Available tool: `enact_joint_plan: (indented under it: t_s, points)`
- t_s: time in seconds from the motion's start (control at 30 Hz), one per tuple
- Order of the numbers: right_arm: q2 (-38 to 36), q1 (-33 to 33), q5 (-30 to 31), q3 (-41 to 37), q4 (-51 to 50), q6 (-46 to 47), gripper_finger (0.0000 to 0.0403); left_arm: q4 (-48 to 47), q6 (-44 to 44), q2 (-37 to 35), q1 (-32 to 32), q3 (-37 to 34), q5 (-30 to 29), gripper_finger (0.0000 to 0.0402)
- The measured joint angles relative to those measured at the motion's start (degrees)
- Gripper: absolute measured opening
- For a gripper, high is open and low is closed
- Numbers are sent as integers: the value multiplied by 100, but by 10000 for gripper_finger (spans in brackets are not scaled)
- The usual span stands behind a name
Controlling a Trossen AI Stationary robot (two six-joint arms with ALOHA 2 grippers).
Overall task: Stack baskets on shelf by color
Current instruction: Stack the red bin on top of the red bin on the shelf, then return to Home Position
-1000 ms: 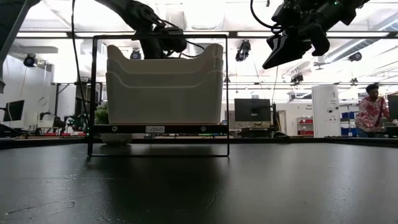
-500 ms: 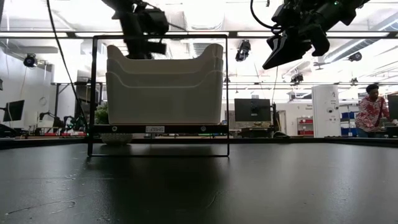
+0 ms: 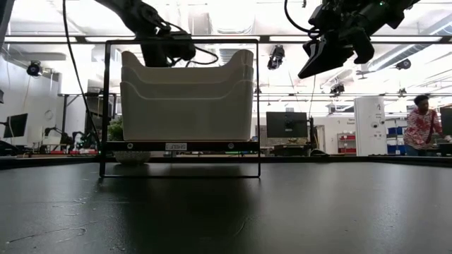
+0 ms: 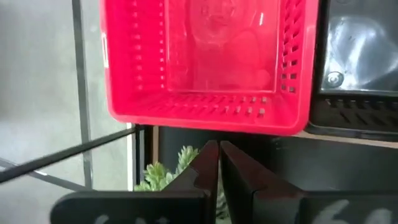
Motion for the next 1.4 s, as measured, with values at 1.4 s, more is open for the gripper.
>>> enact_joint_plan:
  t_s: [1.4]
  points:
    - [-495, -269, -980, -2483, 4635, 138, 11, 4897, -1181, -5345, -2316, -4667, 1616, 0]
